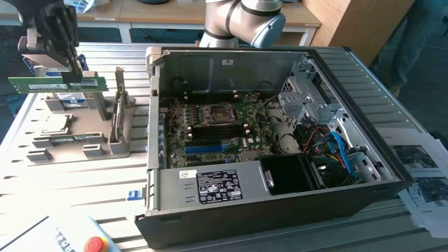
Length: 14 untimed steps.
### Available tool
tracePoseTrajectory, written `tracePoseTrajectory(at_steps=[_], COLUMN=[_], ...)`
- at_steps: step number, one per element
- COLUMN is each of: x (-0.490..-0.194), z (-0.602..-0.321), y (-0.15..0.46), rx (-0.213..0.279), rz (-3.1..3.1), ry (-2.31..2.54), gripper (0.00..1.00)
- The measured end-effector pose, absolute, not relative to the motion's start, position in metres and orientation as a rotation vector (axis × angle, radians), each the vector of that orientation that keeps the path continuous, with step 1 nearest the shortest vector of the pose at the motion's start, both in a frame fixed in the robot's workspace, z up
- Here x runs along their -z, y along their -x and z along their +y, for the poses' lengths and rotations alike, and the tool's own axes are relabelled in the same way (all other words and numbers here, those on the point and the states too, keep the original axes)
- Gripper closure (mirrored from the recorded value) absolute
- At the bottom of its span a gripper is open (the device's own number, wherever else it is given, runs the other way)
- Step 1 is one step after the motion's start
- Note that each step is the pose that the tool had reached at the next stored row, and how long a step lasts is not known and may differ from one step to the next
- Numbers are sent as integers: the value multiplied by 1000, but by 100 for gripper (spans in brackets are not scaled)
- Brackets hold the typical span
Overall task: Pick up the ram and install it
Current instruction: 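Pick up the ram and move it above insertion slot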
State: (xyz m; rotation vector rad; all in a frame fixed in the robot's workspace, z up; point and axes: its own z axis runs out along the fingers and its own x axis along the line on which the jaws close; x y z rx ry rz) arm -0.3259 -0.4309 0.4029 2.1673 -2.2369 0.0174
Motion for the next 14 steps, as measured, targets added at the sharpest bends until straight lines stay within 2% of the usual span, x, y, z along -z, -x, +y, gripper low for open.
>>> tracePoseTrajectory(at_steps=[14], x=[-403], z=[-438], y=[299], rx=[-17], rz=[-2237], ry=[-2167], gripper=[88])
